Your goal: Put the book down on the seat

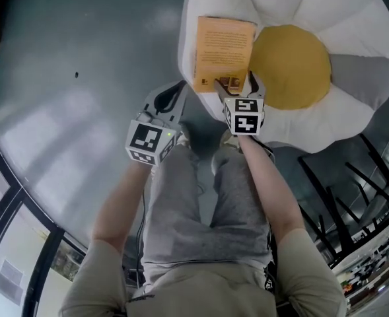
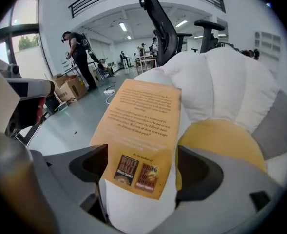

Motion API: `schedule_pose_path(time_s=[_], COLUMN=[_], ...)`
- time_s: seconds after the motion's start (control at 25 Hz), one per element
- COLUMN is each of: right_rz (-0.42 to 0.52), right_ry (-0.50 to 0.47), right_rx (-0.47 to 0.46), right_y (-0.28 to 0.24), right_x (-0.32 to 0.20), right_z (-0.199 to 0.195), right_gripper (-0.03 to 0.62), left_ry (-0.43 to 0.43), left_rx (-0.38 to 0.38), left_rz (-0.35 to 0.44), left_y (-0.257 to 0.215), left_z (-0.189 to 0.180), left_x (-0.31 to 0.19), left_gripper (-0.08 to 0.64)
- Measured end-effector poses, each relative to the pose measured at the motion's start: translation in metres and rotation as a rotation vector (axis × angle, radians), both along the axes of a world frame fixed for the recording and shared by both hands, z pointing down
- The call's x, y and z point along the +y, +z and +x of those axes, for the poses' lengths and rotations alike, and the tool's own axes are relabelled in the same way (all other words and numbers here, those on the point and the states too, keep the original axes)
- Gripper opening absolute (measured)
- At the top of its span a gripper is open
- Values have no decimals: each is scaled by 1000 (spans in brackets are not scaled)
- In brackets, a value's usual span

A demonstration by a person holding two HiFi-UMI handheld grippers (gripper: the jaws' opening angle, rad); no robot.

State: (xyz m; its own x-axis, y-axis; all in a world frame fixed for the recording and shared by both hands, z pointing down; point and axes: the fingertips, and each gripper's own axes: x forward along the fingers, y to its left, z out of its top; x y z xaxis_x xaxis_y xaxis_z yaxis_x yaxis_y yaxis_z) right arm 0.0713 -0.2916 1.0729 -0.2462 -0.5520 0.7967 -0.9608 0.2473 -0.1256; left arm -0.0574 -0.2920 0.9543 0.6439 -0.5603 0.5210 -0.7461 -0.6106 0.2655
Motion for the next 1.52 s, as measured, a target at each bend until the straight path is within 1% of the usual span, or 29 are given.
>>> schedule_pose_path(time_s=[0.08, 0.2, 0.28, 0.32, 0.44, 0.56, 0.72, 0.76, 0.8, 0.84, 0.88, 1.04, 1.16, 1.24, 1.36, 1.52], right_rz=[2, 9, 26, 36, 67, 101, 143, 164, 191, 222, 250, 337, 419, 474, 553, 675], right_ry=[-9, -2, 7, 11, 24, 24, -13, -11, -6, -1, 2, 3, 2, -7, -29, -61], right_rx=[-4, -20, -17, -14, -17, -36, -62, -67, -67, -63, -59, -56, -51, -55, -70, -84], right_y=[-18, -47, -71, -86, -143, -202, -282, -306, -330, -354, -377, -459, -524, -566, -628, -705], right_x=[1, 3, 2, 2, 2, 2, 4, 3, 2, 1, 0, -3, 0, 6, 17, 33], right_z=[-2, 0, 4, 7, 11, 10, 3, 3, 3, 4, 5, 8, 15, 16, 16, 26], right_gripper=[436, 436, 436, 436, 436, 434, 429, 415, 383, 330, 295, 275, 234, 197, 162, 103], left_ry=[-9, -45, -44, -40, -39, -36, 4, 5, 8, 15, 24, 69, 110, 130, 129, 102], left_rx=[-3, -1, -8, 0, 45, 37, 32, 31, 25, 16, 8, -31, -66, -75, -59, -52], left_rz=[1, -1, 29, 42, 49, 78, 134, 150, 170, 192, 216, 320, 411, 463, 496, 490], left_y=[-17, -39, -60, -75, -126, -178, -251, -272, -292, -311, -329, -397, -451, -486, -534, -580], left_z=[-5, -13, -13, -12, -10, -11, -8, -9, -9, -9, -9, -3, 9, 15, 19, 26], left_x=[-2, -6, -9, -9, -11, -13, -9, -9, -9, -9, -8, -6, 2, 9, 22, 36], left_gripper=[11, 11, 11, 11, 11, 11, 11, 11, 11, 11, 11, 11, 11, 11, 11, 11])
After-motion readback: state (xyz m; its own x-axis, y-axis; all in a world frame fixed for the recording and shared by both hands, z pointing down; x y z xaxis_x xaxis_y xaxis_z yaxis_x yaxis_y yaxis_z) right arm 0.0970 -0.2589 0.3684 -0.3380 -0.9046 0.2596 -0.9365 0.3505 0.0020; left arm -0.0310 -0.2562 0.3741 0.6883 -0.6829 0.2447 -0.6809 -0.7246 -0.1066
